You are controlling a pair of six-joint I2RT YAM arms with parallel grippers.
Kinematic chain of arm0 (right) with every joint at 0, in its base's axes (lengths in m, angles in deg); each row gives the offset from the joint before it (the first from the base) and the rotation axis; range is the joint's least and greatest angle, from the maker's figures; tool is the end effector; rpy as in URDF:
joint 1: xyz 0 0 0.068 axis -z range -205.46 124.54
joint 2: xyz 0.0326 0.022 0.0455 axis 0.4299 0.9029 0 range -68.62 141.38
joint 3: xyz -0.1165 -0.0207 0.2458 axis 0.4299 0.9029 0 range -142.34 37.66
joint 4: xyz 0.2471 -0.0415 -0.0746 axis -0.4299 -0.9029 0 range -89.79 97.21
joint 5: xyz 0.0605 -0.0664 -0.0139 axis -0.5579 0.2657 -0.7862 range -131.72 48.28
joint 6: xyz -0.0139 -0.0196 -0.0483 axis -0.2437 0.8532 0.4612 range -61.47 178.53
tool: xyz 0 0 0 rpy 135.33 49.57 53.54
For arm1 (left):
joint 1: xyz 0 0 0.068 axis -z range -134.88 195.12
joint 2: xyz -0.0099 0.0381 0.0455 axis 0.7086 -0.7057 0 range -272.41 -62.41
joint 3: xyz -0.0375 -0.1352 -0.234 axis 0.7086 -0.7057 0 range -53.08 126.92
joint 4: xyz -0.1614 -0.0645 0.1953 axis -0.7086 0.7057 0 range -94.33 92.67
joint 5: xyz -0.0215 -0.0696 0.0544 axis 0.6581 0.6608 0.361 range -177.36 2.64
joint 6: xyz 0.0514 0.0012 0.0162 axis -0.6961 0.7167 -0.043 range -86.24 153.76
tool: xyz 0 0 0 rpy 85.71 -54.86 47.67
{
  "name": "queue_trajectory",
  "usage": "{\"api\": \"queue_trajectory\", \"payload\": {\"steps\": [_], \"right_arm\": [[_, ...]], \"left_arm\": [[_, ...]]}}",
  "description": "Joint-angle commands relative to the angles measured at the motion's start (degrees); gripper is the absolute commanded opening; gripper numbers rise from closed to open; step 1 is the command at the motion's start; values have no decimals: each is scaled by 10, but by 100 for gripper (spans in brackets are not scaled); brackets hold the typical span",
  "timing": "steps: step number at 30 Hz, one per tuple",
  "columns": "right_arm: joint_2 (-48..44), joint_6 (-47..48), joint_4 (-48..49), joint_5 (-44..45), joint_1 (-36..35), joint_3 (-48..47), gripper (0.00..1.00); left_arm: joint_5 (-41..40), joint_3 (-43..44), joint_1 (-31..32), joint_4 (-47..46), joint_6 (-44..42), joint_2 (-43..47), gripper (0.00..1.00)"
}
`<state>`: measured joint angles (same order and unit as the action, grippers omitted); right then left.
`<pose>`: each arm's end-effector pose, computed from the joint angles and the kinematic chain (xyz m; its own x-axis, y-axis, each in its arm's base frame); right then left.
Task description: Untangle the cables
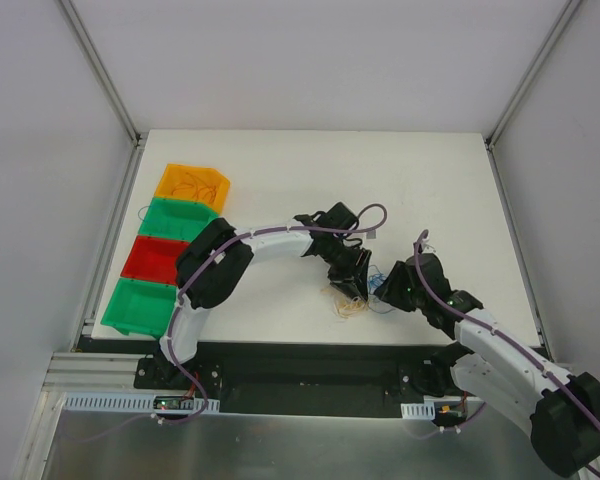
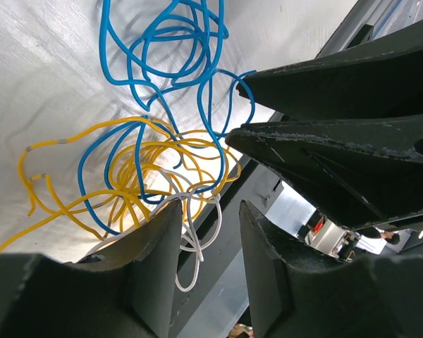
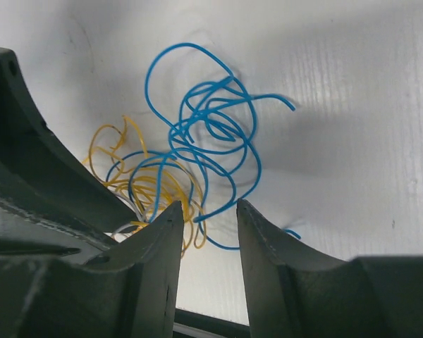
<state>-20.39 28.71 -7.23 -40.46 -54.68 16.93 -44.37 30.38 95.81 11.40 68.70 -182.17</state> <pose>0.1493 0.0825 0.1772 -0.7416 0.1549 -0.6527 -0.1209 0.9262 0.3572 0.2636 -0.3601 0.1671 -0.8858 0.4205 -0.1964 0.3958 0.4633 -0.7930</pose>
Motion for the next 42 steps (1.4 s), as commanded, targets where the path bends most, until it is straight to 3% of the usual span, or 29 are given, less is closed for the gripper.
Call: {"api": "queue_trajectory", "payload": {"steps": [1,10,14,18,22,25,30,34,37,42], "right_arm": [[4,-5,49,8,2,5,40],[22,-16,68,8,2,3,39],[38,-80,70,24,7,6,36],[58,-101,90,20,8,5,29],[53,-82,86,16,8,-2,14],[5,-54,55,17,9,-17,0],[-154,-59,-3,11,12,-55,0],[-226,-47,-72,15,16,-170,0],[-204,-2,-154,29,15,-307,1],[-135,41,-192,4,15,-527,0]], "left_arm": [[-3,17,7,4,4,-10,36],[3,20,11,4,9,-28,34],[1,20,11,4,11,-29,33],[3,21,11,4,12,-31,33],[3,20,12,4,14,-33,33],[3,20,11,4,15,-35,33],[3,21,11,6,21,-46,33],[0,21,10,7,22,-48,33],[-6,21,10,7,22,-50,33],[-7,24,10,11,21,-55,33]]}}
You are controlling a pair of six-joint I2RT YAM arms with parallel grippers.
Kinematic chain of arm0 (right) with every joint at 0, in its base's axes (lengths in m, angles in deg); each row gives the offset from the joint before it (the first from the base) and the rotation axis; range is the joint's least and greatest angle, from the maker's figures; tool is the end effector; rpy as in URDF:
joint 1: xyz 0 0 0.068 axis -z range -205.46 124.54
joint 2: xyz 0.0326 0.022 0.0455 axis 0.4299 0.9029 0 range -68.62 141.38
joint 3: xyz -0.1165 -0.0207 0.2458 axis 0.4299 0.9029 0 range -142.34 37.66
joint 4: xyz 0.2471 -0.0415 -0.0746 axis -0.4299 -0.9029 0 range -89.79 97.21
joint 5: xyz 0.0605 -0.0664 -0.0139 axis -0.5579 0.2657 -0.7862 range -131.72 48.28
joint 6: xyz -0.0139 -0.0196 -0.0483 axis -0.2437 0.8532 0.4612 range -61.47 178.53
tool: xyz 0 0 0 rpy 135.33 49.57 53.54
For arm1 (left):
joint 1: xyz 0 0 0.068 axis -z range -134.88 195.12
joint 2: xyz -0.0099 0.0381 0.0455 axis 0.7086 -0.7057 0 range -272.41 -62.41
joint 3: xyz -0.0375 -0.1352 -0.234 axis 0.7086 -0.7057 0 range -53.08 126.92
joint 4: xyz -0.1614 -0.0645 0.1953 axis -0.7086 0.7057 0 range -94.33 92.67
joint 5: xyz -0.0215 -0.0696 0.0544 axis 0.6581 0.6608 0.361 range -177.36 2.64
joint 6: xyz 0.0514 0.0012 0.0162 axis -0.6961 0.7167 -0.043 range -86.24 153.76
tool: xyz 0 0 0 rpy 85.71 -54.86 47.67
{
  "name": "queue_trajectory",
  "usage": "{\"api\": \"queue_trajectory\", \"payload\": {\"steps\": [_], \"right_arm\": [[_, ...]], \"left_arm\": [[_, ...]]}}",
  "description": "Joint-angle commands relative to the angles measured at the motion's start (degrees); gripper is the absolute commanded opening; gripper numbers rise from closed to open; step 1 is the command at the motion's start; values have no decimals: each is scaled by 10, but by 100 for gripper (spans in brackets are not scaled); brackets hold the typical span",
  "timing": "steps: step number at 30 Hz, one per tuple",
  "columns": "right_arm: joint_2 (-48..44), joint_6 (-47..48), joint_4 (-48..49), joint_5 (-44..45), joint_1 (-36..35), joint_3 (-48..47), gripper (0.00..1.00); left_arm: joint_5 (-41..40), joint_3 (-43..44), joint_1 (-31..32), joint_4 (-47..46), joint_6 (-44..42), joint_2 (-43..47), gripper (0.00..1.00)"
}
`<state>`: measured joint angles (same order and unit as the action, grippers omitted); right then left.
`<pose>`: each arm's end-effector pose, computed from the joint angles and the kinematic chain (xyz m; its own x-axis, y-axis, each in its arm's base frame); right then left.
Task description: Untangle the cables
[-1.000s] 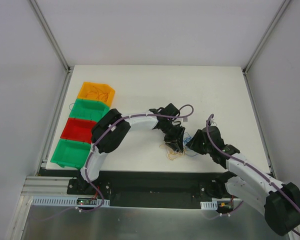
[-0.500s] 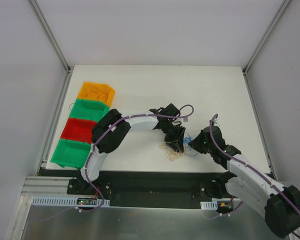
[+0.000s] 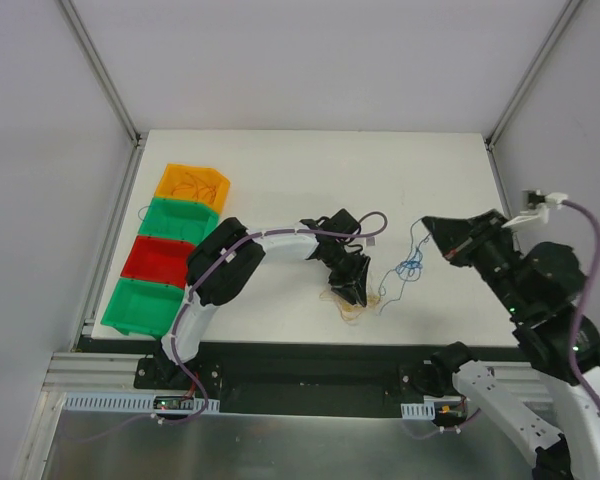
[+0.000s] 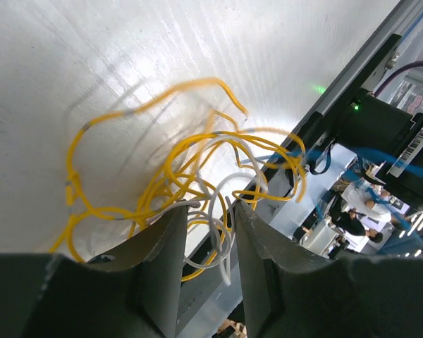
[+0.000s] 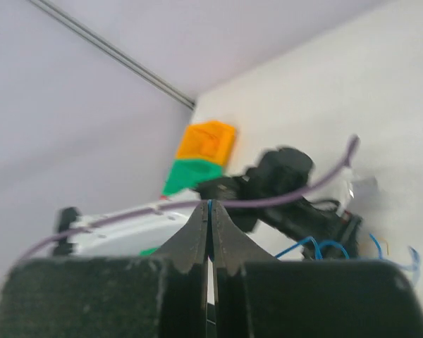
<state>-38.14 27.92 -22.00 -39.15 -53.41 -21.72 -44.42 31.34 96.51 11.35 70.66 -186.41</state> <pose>0.0781 0.0396 0.4176 -0.2223 0.4580 -0.8607 -0.3664 0.7788 0.5090 0.2630 -0.3681 0.1403 -0.8990 0.4213 -0.1195 0.3433 0.5084 -0.7897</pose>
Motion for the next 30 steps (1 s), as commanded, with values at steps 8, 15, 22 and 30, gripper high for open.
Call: {"api": "queue_trajectory", "payload": {"steps": [8,15,22,30], "right_arm": [[157,107,-106,-15,3,-384,0],[107,147,-102,31,3,-250,0],[32,194,-77,100,3,-59,0],[20,216,-53,2,3,50,0]], "left_arm": [[-10,18,0,15,-2,-3,33],[-56,22,-1,29,-59,88,43],[-143,22,0,45,-154,228,63],[-138,-5,-1,-1,-202,317,67]]}}
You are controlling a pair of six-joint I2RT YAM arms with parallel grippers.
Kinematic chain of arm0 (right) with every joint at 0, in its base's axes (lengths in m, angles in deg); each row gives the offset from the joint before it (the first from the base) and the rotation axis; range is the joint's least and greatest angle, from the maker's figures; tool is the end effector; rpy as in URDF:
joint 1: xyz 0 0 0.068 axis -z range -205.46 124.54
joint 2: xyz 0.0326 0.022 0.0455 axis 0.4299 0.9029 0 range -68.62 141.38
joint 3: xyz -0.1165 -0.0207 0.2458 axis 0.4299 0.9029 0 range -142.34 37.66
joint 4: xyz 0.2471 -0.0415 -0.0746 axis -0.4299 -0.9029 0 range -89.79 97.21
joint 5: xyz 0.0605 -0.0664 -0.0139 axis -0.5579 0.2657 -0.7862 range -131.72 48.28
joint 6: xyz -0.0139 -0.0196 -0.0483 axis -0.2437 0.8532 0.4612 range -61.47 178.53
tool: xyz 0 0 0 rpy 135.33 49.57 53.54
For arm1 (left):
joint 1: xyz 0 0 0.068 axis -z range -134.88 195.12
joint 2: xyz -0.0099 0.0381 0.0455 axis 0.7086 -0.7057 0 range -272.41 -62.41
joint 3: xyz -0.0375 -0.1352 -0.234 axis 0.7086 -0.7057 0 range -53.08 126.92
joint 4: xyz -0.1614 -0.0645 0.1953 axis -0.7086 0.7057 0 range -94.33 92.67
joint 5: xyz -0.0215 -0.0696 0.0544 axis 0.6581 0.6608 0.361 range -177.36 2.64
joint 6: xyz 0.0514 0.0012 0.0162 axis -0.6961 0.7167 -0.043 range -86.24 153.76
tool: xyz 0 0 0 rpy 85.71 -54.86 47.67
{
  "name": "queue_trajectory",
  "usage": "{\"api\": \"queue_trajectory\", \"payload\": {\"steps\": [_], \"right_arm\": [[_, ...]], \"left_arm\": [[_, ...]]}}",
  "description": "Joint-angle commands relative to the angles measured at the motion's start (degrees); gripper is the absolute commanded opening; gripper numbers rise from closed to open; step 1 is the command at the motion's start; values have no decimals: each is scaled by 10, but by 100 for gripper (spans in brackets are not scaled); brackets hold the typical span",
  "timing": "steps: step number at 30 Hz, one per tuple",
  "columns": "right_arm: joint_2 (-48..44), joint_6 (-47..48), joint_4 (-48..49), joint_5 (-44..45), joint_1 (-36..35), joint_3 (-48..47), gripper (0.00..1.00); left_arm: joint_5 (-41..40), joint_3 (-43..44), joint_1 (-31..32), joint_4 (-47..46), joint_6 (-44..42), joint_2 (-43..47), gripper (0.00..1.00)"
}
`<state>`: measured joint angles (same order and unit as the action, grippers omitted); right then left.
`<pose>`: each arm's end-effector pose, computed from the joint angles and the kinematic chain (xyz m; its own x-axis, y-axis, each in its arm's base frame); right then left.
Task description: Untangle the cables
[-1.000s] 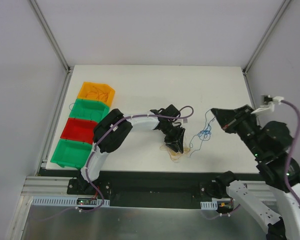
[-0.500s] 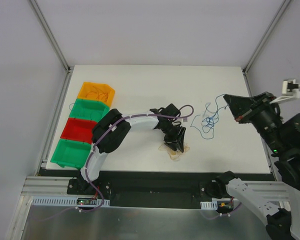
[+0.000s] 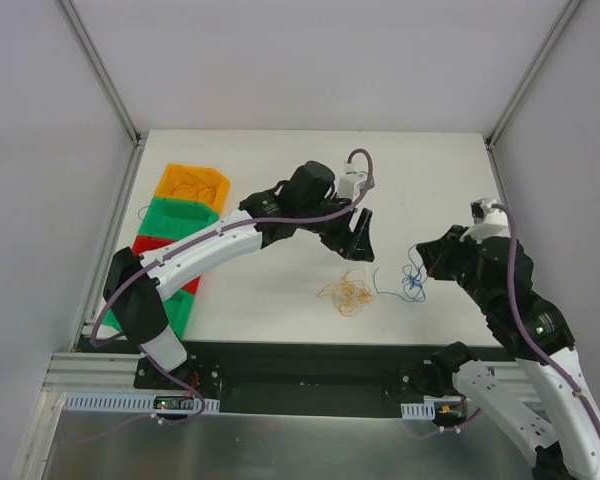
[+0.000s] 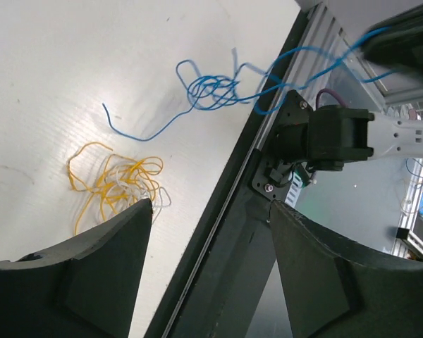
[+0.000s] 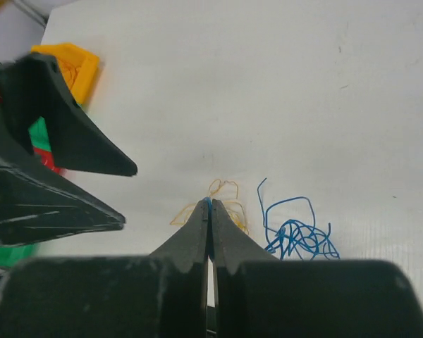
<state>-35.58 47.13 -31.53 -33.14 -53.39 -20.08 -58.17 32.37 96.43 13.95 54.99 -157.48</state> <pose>0.0927 0.0431 0.3877 -0.2763 0.0748 -0.9582 -0.2862 0.9453 0.1563 0.2289 -0.3135 0.3455 -0.6170 0.2647 -0.7411 0.7803 0.3275 -0.5328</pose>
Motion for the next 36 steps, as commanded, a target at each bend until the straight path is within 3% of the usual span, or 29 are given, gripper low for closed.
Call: {"api": "queue_trajectory", "payload": {"steps": [1,6,12,18,21,25,27,33,36], "right_arm": [[-5,23,56,-79,2,46,0],[-5,-14,130,-202,1,100,0],[-11,-70,194,-255,1,122,0],[-24,-139,250,-297,0,150,0],[-33,-159,259,-296,-6,162,0],[-38,-160,263,-288,-15,173,0],[-35,-147,244,-265,-20,174,1],[-3,-105,204,-204,-48,157,7],[12,-81,162,-123,-78,136,12]], "left_arm": [[24,-22,0,-42,-46,34,70],[120,-27,1,-79,-43,34,75],[138,-28,6,-84,-46,17,62],[142,-24,12,-86,-37,3,56],[133,-27,13,-87,-42,8,42],[116,-32,13,-88,-46,19,11],[102,-40,13,-91,-54,33,3],[93,-52,14,-101,-70,63,0],[88,-53,16,-101,-70,73,0]]}}
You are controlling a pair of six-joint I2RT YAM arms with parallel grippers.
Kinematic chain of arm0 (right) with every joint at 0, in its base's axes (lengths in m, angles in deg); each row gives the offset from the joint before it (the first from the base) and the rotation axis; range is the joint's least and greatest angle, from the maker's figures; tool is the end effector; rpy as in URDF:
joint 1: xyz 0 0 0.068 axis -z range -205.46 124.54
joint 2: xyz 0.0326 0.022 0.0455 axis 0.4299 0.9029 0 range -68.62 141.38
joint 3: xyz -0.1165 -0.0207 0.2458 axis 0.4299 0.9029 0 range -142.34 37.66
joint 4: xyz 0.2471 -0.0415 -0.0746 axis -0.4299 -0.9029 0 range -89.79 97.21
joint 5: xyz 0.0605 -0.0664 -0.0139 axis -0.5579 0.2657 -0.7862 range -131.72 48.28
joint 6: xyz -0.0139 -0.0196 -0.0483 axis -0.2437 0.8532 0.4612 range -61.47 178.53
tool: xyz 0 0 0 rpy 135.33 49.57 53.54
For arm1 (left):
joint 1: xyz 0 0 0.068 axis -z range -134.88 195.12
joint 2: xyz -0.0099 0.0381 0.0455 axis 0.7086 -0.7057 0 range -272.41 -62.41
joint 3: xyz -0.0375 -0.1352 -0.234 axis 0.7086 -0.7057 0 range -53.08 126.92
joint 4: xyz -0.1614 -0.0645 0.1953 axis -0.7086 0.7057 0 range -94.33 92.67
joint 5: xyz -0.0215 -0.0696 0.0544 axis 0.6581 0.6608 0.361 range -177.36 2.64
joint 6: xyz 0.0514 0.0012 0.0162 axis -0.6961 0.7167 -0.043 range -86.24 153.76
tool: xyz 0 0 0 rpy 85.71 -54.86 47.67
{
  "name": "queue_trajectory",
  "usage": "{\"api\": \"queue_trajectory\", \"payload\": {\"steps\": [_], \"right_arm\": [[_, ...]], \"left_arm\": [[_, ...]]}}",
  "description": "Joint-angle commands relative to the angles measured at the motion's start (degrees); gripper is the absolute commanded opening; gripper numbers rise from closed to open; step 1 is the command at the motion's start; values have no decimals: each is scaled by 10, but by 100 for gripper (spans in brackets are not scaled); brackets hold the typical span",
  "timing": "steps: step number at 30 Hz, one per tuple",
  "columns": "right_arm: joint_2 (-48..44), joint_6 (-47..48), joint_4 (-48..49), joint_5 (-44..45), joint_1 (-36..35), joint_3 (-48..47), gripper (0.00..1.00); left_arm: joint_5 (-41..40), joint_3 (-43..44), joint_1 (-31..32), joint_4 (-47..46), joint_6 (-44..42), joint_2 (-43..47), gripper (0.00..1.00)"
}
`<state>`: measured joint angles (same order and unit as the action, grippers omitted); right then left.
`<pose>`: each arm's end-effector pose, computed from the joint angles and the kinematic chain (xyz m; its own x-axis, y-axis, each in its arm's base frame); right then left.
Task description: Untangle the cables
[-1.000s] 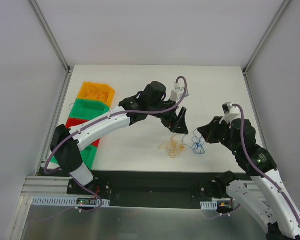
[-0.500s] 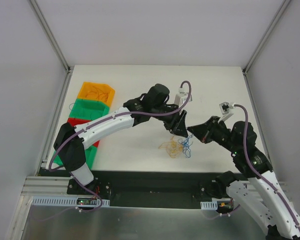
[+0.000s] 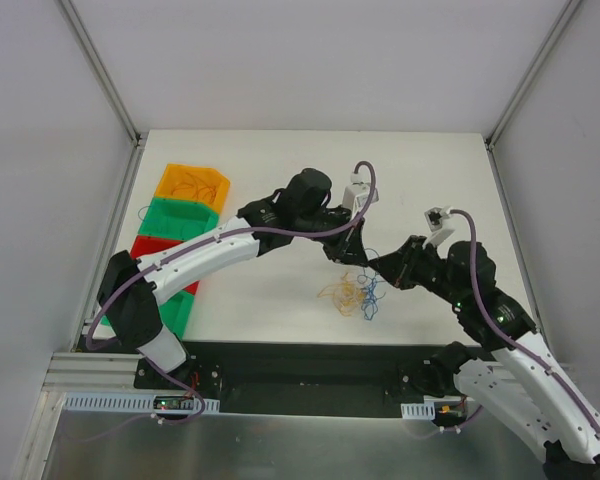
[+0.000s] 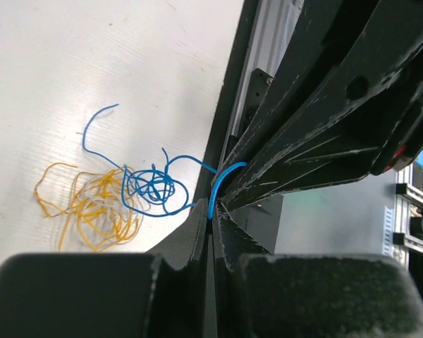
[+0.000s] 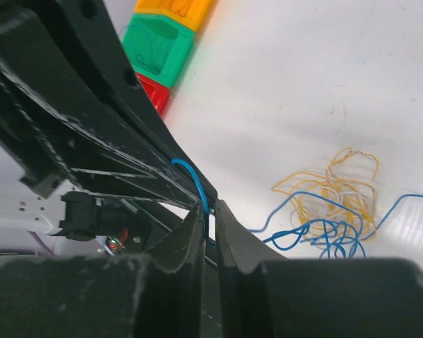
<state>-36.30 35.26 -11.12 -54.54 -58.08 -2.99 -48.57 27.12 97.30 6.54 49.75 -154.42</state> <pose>0.1117 0.0808 0.3305 -0.4147 0.1921 -0.8895 -0.5941 0.6832 0.4245 0.2125 -0.3101 0.3467 -0.4946 0.2869 -0.8204 0.8675 0.1045 -0.4864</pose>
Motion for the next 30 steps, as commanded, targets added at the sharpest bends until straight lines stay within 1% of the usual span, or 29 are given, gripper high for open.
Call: {"api": "queue_trajectory", "payload": {"steps": [1,5,8,11,17,20,22,23,26,28,30], "right_arm": [[23,43,-53,114,-39,-40,14],[38,46,-44,178,-70,-44,19],[53,49,-38,242,-90,-39,20],[76,55,-8,276,-96,-29,21],[143,60,133,241,-97,9,27],[178,65,175,233,-97,19,32],[201,72,181,237,-96,24,34],[211,74,198,231,-96,29,36],[247,74,213,223,-97,39,36],[267,73,206,226,-97,43,36],[265,74,158,252,-96,42,37]], "left_arm": [[-15,-2,6,-28,-17,46,0],[-26,-4,6,-27,-11,56,0],[-13,0,8,-27,-8,61,0],[-8,0,10,-27,-9,71,0],[13,2,14,-30,-9,85,0],[11,0,16,-31,-17,89,0],[7,0,15,-31,-22,94,0],[6,-1,16,-31,-24,97,0],[4,-2,15,-31,-30,104,0],[-3,-3,16,-31,-37,108,0],[-19,-7,15,-30,-44,112,0]]}}
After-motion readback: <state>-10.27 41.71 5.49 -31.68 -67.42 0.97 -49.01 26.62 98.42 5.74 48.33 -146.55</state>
